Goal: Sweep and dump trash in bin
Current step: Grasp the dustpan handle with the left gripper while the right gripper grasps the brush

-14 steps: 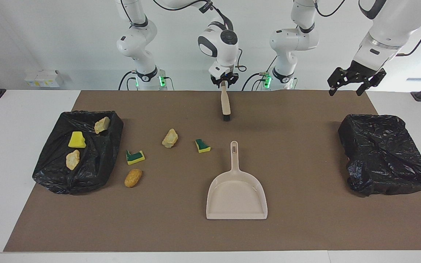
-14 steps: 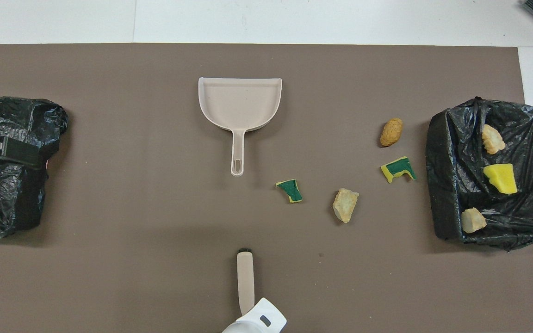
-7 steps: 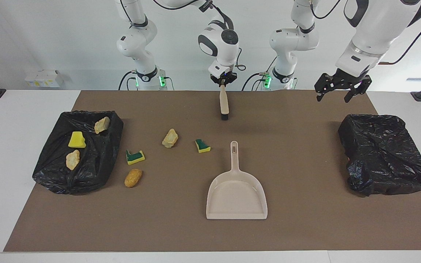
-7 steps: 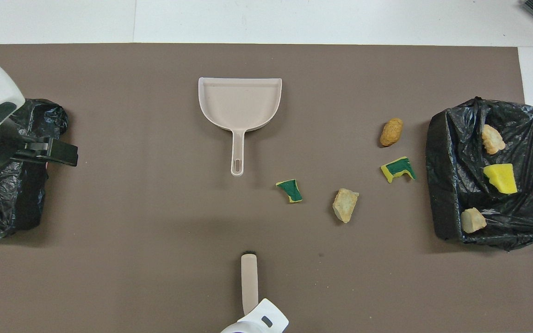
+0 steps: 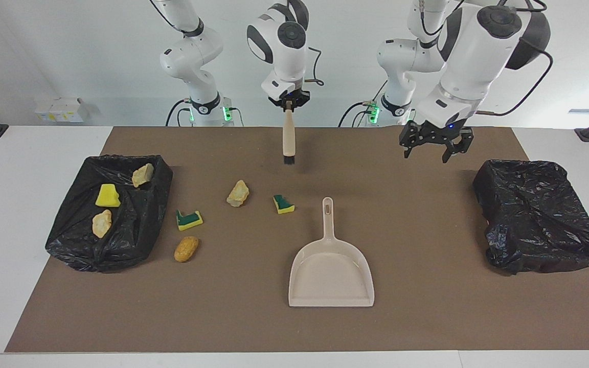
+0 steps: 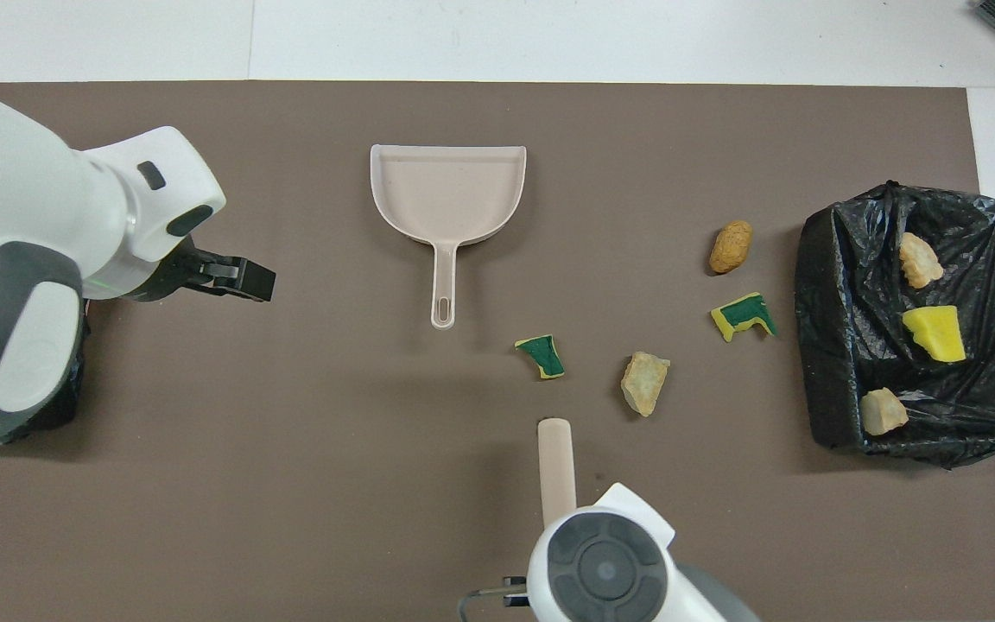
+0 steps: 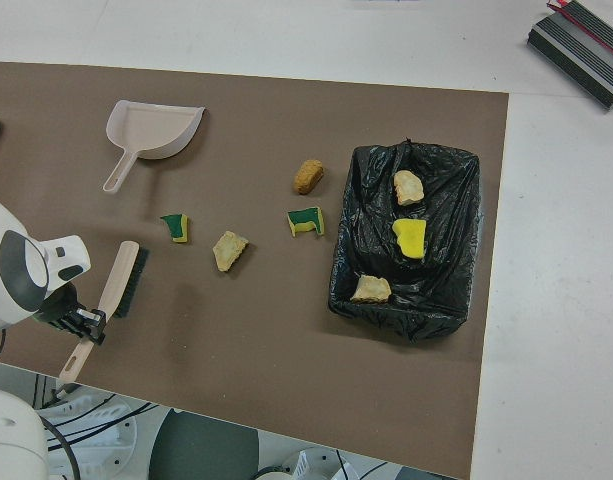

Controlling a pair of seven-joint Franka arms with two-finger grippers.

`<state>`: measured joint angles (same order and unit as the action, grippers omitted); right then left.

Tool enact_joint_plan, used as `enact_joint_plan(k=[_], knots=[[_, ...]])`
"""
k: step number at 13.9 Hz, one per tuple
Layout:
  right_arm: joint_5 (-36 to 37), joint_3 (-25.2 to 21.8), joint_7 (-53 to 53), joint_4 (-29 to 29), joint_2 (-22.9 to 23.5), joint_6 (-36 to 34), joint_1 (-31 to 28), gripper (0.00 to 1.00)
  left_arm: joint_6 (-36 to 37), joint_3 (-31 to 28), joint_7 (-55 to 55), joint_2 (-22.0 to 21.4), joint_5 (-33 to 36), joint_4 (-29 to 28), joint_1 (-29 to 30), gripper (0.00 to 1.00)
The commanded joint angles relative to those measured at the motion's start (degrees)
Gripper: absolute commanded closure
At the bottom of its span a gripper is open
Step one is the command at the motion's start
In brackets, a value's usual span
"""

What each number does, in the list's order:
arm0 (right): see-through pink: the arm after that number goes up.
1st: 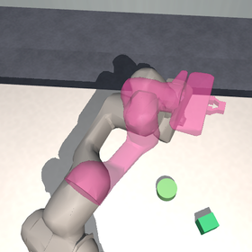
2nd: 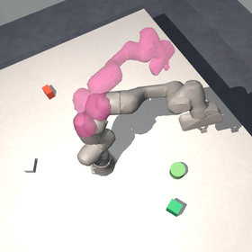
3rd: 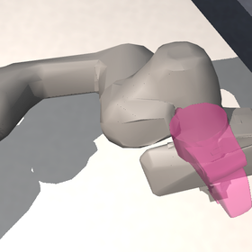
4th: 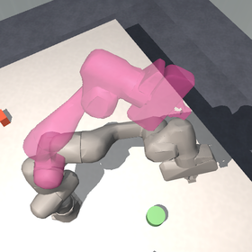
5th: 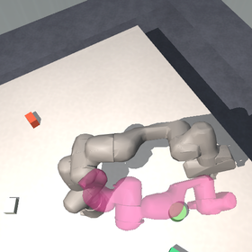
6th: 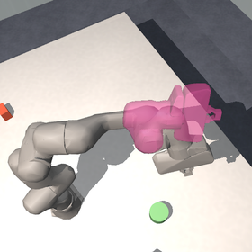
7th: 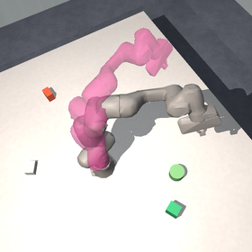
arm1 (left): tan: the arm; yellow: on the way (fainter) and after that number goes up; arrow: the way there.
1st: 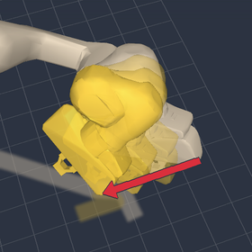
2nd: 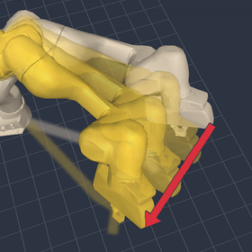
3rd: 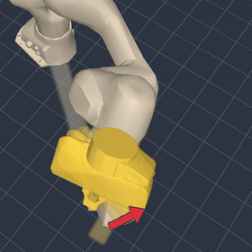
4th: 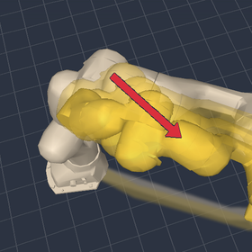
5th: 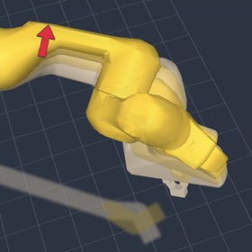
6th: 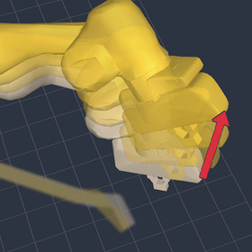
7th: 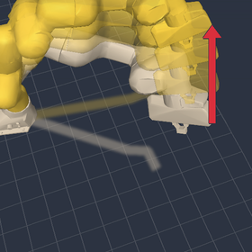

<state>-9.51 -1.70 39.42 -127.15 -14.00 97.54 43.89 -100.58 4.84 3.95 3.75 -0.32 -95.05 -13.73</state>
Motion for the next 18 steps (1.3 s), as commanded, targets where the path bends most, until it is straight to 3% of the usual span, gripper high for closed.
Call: enact_joint_plan(k=[1,8,13,18], knots=[[3.5,0.6,-6.3,3.7,0.8,-3.7,-6.9,1.00,-5.1,-0.7,2.6,2.8,0.2,-0.9,-2.7,0.00],[22.0,0.6,-26.3,4.3,4.1,-1.1,-24.8,1.00,-16.2,-0.8,13.5,11.0,0.3,-1.0,-10.0,0.00],[34.3,0.6,-29.6,3.9,10.2,9.3,-32.1,1.00,-21.3,-0.8,20.3,15.3,0.4,-0.7,-13.7,0.00],[40.4,0.6,-30.9,5.0,17.6,18.9,-36.2,1.00,-25.2,-0.9,22.6,18.7,1.1,-0.7,-16.0,0.00]])
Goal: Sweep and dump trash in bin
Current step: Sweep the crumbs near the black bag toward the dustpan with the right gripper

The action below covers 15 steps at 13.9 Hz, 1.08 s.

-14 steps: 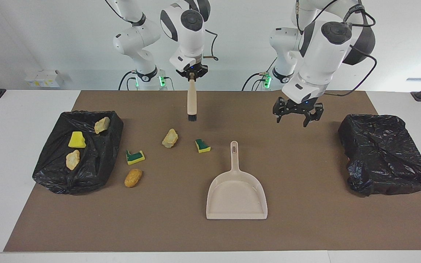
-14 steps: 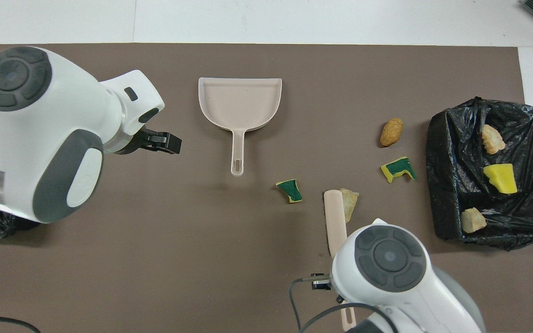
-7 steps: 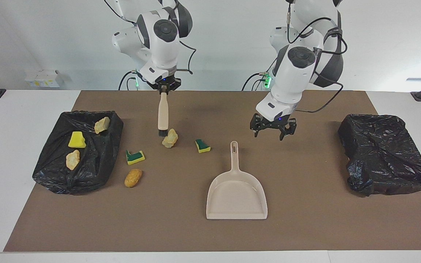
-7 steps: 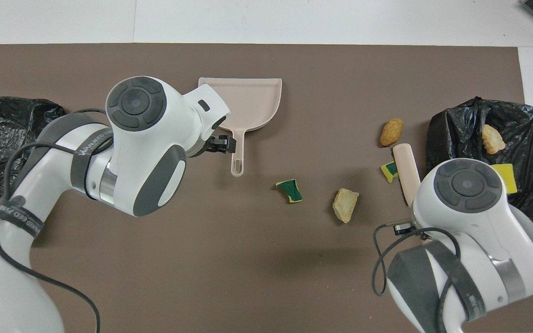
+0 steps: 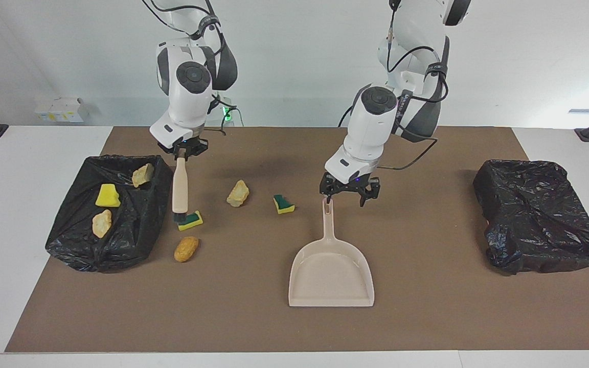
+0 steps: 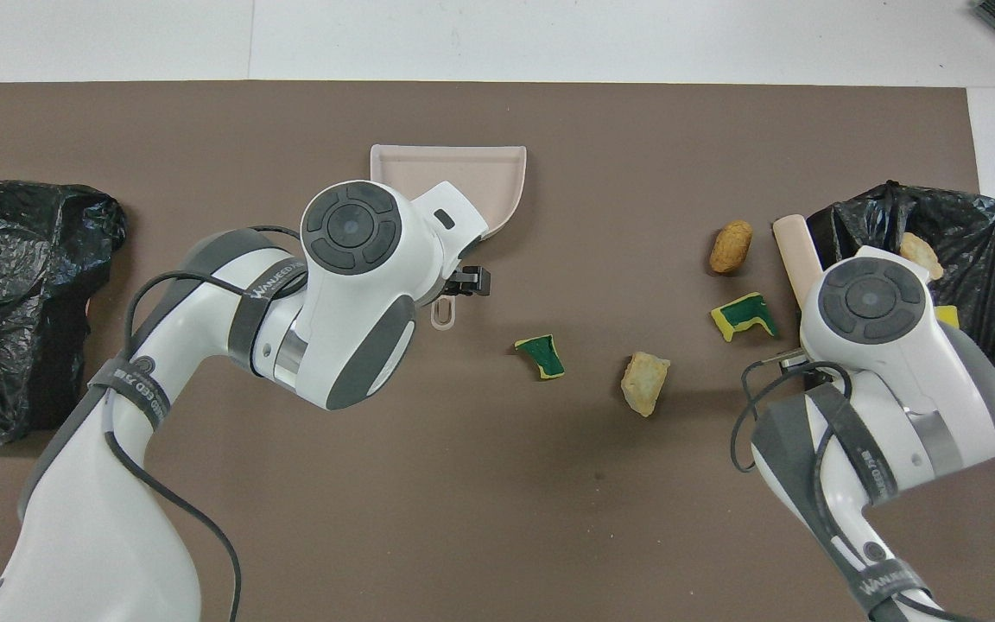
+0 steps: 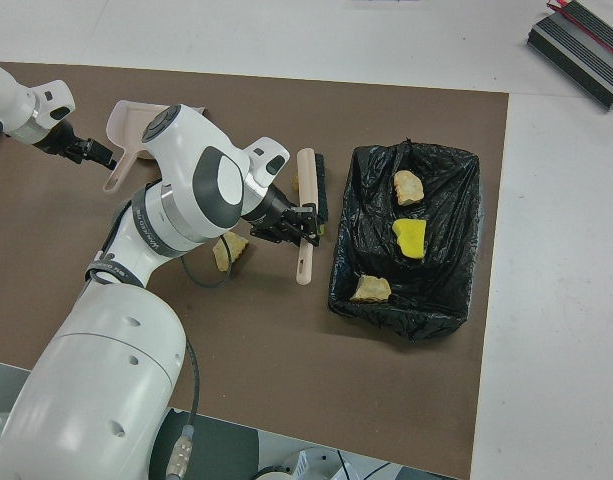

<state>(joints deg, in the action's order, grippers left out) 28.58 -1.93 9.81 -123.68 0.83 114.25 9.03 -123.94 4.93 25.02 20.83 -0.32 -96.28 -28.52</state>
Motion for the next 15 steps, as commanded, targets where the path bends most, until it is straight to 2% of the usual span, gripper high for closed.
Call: enact_joint_plan(k=[1,8,10,12,14,15], knots=[[2.4,0.9,-1.2,1.6,4.1,3.4,-1.4,1.00,-2.4,-1.0,1.6,1.8,1.1,0.1,-2.1,0.00],[0.2,1.1,0.7,3.4,9.1,6.6,-0.6,1.00,-4.4,-1.0,2.9,2.7,1.4,-1.1,-2.2,0.01],[-2.9,1.4,3.1,3.3,9.7,6.6,1.1,1.00,-4.2,-1.0,3.0,2.7,1.4,-1.4,-2.0,0.11],[-6.2,1.4,4.5,3.3,9.9,6.6,3.1,1.00,-4.5,-1.0,3.1,2.7,1.4,-2.1,-1.9,0.16],[-9.6,1.4,4.8,3.3,9.9,6.3,5.2,1.00,-4.5,-1.0,3.1,2.7,1.4,-2.0,-1.9,0.36],[-10.7,1.4,5.1,3.3,9.9,6.3,5.8,1.00,-4.5,-1.0,3.1,2.7,1.5,-2.0,-1.9,0.51]])
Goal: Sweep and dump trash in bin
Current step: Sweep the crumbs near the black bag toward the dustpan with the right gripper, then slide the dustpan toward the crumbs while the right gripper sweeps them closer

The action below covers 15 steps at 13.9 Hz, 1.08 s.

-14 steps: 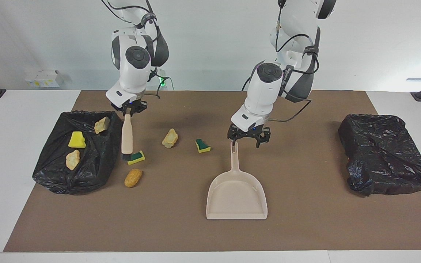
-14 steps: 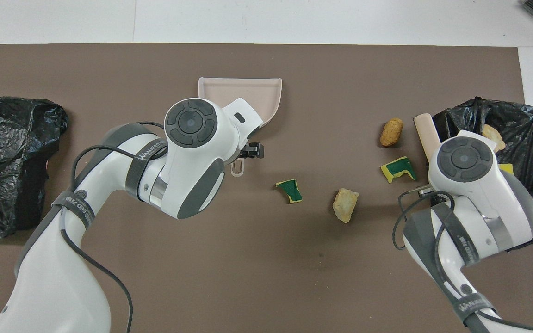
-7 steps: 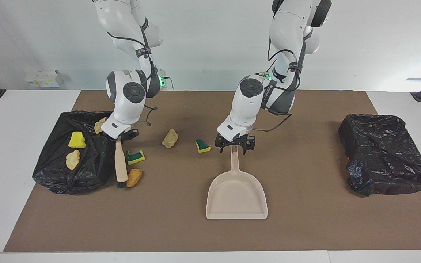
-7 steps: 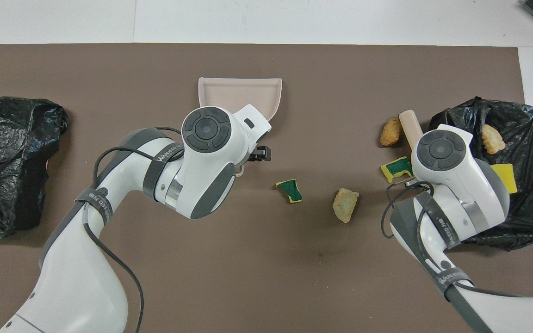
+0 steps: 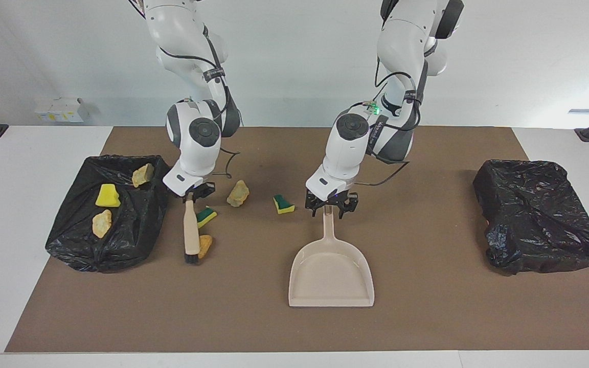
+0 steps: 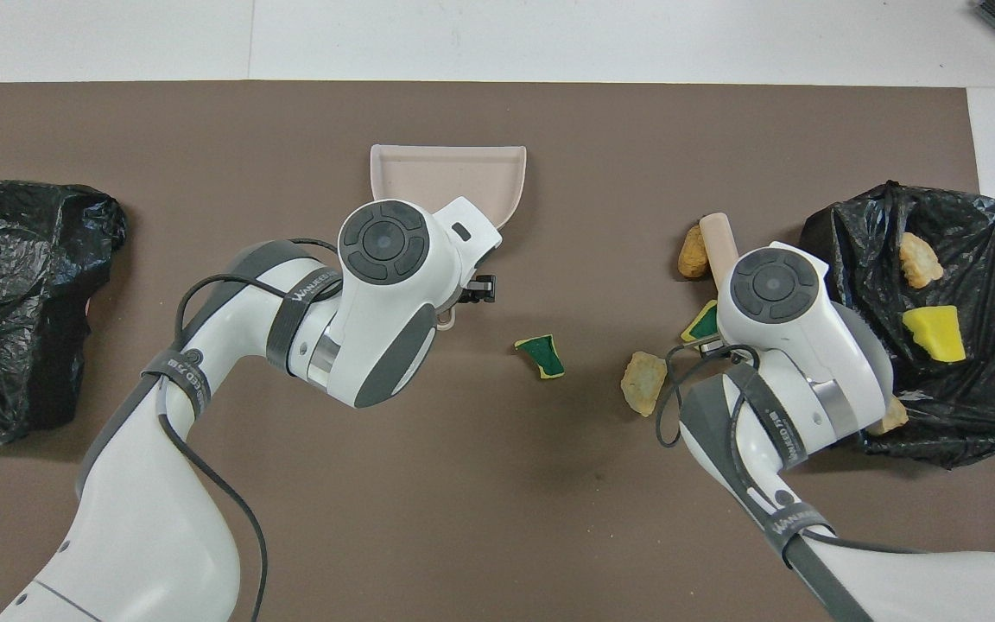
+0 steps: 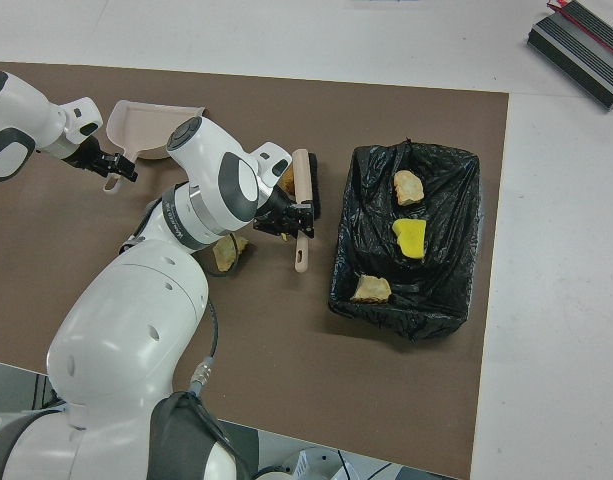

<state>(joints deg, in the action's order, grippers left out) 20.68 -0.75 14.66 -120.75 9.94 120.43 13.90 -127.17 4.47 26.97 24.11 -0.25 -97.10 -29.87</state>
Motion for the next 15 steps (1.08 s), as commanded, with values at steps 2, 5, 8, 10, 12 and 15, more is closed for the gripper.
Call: enact_joint_plan(k=[2,5,8,10,12,15], knots=[[-5.7,0.3,0.5,0.3,0.7,0.0,2.9,1.00,-1.2,-0.5,1.1,-0.6,1.4,-1.1,-0.7,0.80],[-9.2,0.3,0.6,0.0,0.2,-0.5,5.1,1.00,-1.3,-0.5,0.5,-0.6,4.9,-0.6,-0.8,1.00],[-11.7,0.3,0.8,-0.4,-0.4,-0.8,6.9,1.00,-0.4,-0.4,-3.1,-0.9,5.1,-0.5,-0.1,1.00],[-13.1,0.3,1.6,-0.9,-0.8,-0.8,8.0,1.00,1.7,-0.5,-11.7,-2.2,4.9,-0.5,0.6,1.00],[-15.1,0.3,1.7,-0.9,-1.0,-1.0,9.9,1.00,4.1,-0.4,-20.4,-3.9,4.9,-0.5,2.4,1.00],[-17.0,0.3,3.3,0.5,-1.0,-3.2,12.8,1.00,9.6,-0.5,-28.3,-6.1,4.9,-0.4,3.8,1.00]])
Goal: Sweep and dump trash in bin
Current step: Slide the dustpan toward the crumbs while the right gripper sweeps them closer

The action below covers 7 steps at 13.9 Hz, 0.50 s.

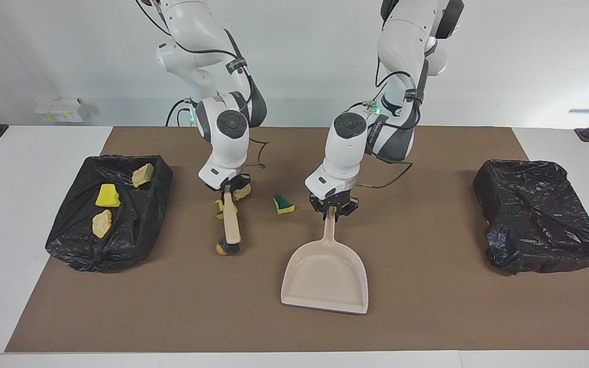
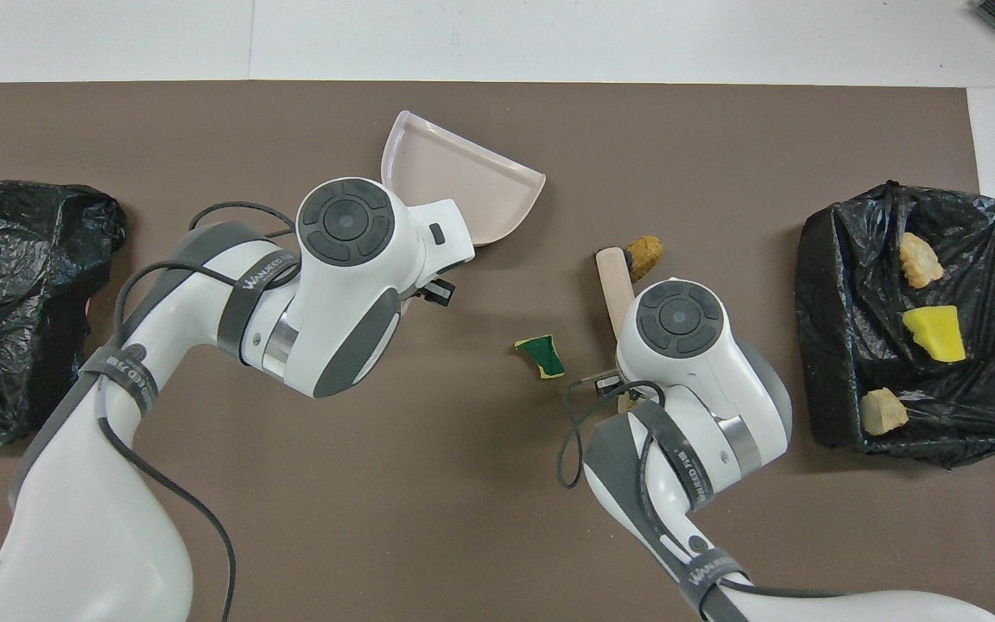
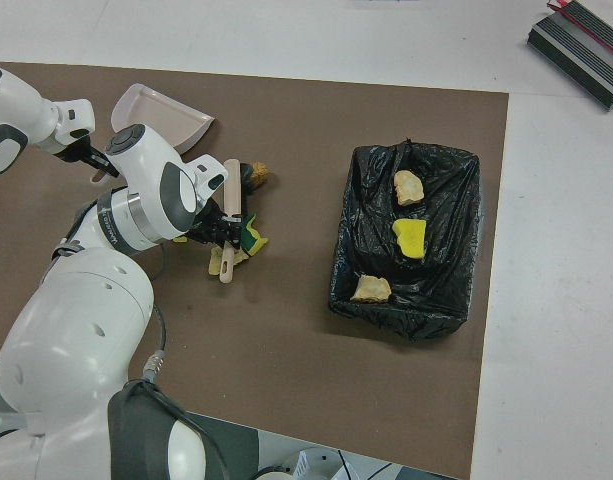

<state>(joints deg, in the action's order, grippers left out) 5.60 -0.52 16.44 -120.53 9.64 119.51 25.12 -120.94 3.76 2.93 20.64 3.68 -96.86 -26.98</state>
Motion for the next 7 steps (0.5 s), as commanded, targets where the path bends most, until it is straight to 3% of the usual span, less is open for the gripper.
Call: enact_joint_plan(k=[1,4,7], knots=[[-1.9,0.1,2.5,2.0,-0.7,-4.3,2.4,1.00,4.8,0.2,-6.9,-3.3,1.0,-0.7,1.1,1.00],[-1.9,0.0,2.5,8.3,-1.2,-14.0,1.8,1.00,8.9,-0.4,-17.2,-5.7,1.0,-0.7,1.8,1.00],[-0.8,-0.8,2.0,9.5,-2.2,-18.2,-0.7,1.00,12.3,-0.4,-30.2,-7.6,1.0,-1.0,4.6,1.00]])
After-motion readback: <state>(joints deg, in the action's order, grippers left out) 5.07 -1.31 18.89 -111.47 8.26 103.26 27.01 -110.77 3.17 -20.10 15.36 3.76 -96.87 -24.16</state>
